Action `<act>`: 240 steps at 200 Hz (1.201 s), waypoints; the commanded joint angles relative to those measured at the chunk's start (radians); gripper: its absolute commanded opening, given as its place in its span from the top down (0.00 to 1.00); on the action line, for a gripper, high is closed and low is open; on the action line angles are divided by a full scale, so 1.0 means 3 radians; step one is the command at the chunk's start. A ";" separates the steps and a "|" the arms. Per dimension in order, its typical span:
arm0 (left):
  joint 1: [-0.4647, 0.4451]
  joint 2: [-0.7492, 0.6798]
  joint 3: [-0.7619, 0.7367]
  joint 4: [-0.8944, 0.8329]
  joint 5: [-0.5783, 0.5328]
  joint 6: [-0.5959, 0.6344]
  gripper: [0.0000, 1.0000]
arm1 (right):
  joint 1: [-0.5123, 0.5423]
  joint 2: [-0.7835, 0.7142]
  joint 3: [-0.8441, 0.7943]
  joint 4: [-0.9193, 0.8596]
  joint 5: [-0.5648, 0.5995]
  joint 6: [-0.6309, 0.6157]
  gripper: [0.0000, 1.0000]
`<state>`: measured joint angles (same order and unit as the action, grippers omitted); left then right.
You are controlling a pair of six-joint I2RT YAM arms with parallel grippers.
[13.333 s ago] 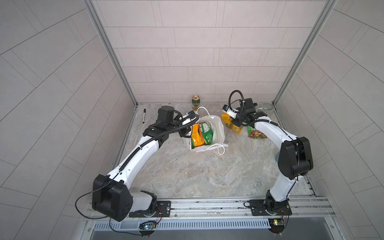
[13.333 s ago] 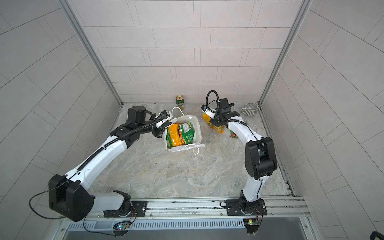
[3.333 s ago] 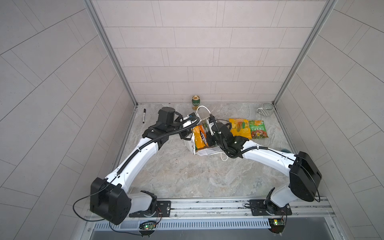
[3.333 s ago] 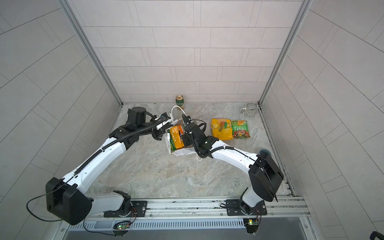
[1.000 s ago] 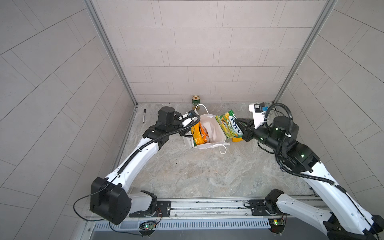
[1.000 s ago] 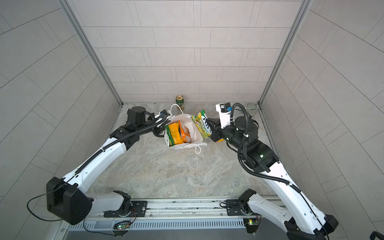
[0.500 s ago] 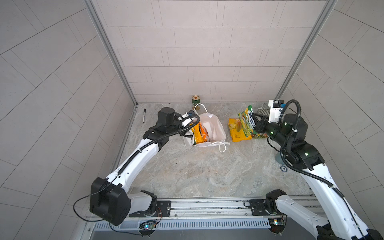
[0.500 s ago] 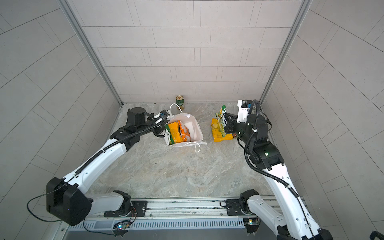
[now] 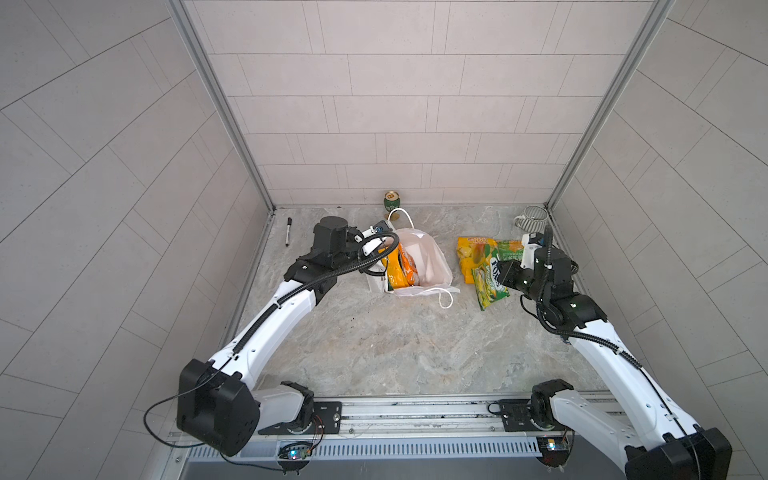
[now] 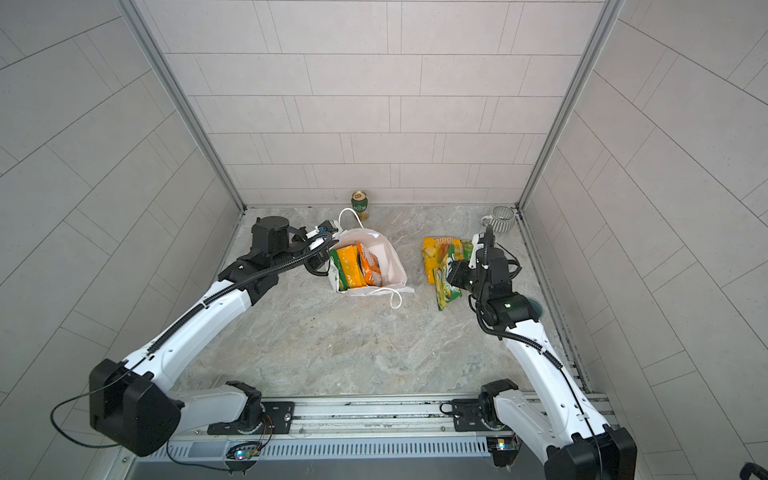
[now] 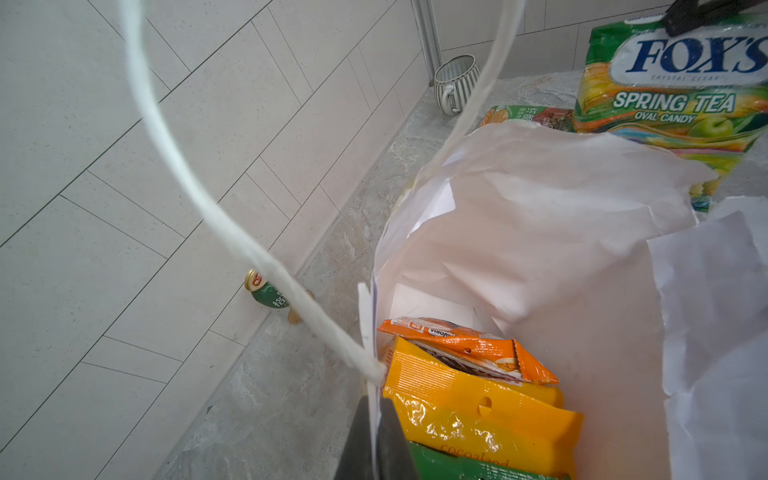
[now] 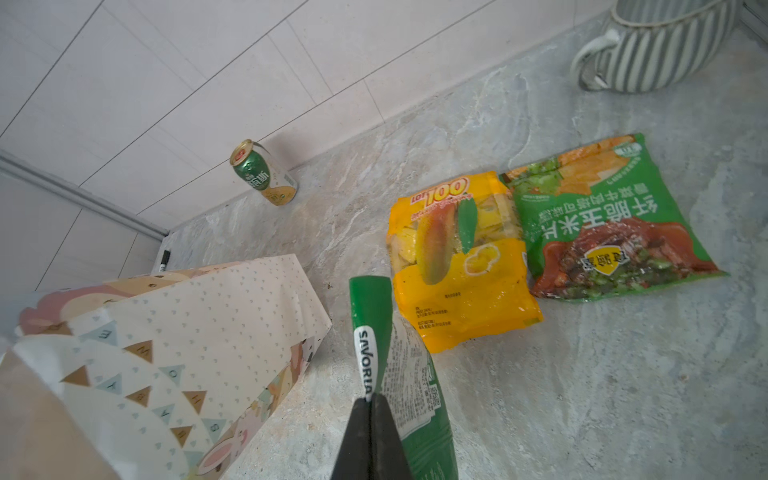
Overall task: Take the snacks out of the paper bag
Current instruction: 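Carry the Fox's pack nearer the robot and lower it onto the table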
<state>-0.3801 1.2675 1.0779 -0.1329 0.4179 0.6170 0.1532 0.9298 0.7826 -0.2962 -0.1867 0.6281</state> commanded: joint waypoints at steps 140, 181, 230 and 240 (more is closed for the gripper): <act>-0.0021 0.0012 0.0000 0.0121 0.0081 -0.0058 1.00 | -0.0505 0.0145 -0.0421 -0.0225 0.0821 -0.0584 1.00; -0.0021 0.0019 -0.0004 0.0133 0.0090 -0.0057 1.00 | -0.0509 0.0192 -0.0336 -0.0261 0.1076 -0.0679 0.93; -0.0021 0.0035 -0.0005 0.0156 0.0094 -0.0062 1.00 | -0.0510 0.0231 -0.0245 -0.0143 0.1156 -0.0688 0.77; -0.0021 0.0035 -0.0008 0.0161 0.0091 -0.0067 1.00 | -0.0511 0.0239 -0.0205 -0.0157 0.1105 -0.0664 0.74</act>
<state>-0.3801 1.2743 1.0779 -0.1242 0.4244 0.6056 0.0036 0.9993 0.6815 -0.3496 0.1333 0.4274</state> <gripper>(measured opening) 0.058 0.236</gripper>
